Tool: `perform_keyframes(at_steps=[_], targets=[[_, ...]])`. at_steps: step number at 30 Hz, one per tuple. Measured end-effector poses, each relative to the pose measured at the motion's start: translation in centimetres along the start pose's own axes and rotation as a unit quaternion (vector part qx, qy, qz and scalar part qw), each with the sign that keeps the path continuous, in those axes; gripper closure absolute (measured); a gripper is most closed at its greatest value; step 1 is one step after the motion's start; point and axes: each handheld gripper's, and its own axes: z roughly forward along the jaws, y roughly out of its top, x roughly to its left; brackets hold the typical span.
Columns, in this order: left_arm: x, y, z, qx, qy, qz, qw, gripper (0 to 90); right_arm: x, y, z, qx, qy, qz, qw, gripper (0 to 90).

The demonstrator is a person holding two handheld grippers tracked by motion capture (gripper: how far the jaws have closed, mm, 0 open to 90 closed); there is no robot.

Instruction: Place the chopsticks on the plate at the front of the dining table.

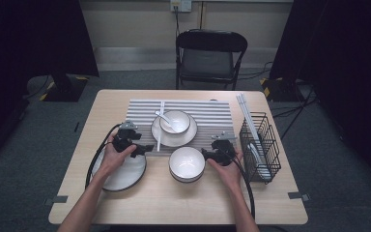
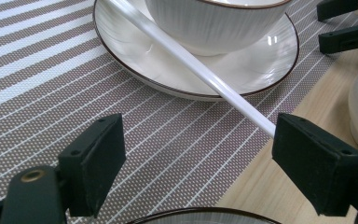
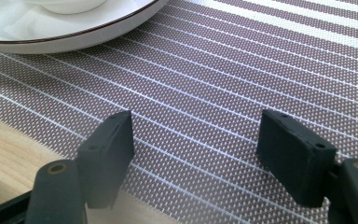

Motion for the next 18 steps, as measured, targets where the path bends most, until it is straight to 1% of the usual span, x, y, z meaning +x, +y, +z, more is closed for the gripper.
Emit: perform_keyframes(at_steps=[1, 2, 3, 4, 6, 7, 8, 9, 10, 12, 16, 17, 18], targets=[[0.0, 0.0, -0.1, 0.000, -0.002, -0.001, 1.0000, 17.0, 0.0, 0.0, 0.0, 0.000, 0.000, 0.000, 1.0000, 26.7], [0.0, 0.0, -0.2, -0.004, 0.001, -0.004, 1.0000, 17.0, 0.0, 0.0, 0.0, 0.000, 0.000, 0.000, 1.0000, 26.8], [0.2, 0.0, -0.4, -0.005, -0.001, 0.002, 1.0000, 16.9, 0.0, 0.0, 0.0, 0.000, 0.000, 0.000, 1.0000, 26.7], [0.2, 0.0, -0.6, -0.006, 0.001, -0.003, 1.0000, 16.8, 0.0, 0.0, 0.0, 0.000, 0.000, 0.000, 1.0000, 26.7], [0.4, 0.0, -0.8, -0.010, 0.003, -0.005, 0.9999, 16.7, 0.0, 0.0, 0.0, 0.000, 0.000, 0.000, 1.0000, 26.7], [0.4, 0.0, -1.0, -0.012, 0.002, -0.008, 0.9999, 16.6, 0.0, 0.0, 0.0, 0.000, 0.000, 0.000, 1.0000, 26.7], [0.5, 0.0, -1.2, -0.013, -0.001, -0.004, 0.9999, 16.5, 0.0, 0.0, 0.0, 0.000, 0.000, 0.000, 1.0000, 26.7], [0.4, -0.1, -1.3, -0.016, -0.001, -0.008, 0.9998, 16.4, 0.0, 0.0, 0.0, 0.000, 0.000, 0.000, 1.0000, 26.7], [0.5, 0.0, -1.5, -0.014, 0.000, -0.002, 0.9999, 16.5, 0.0, 0.0, 0.0, 0.000, 0.000, 0.000, 1.0000, 26.7], [0.4, 0.0, -1.9, -0.018, 0.003, -0.008, 0.9998, 16.3, 0.0, 0.0, 0.0, 0.000, 0.000, 0.000, 1.0000, 26.7], [0.6, 0.0, -3.0, -0.026, 0.012, 0.003, 0.9996, 16.3, 0.0, 0.0, 0.0, 0.000, 0.000, 0.000, 1.0000, 26.7], [0.6, -0.1, -3.2, -0.029, 0.010, -0.003, 0.9995, 16.3, 0.0, 0.0, 0.0, 0.000, 0.000, 0.000, 1.0000, 26.7], [0.7, -0.1, -3.4, -0.032, 0.013, -0.004, 0.9994, 16.3, 0.0, 0.0, 0.0, 0.000, 0.000, 0.000, 1.0000, 26.7]])
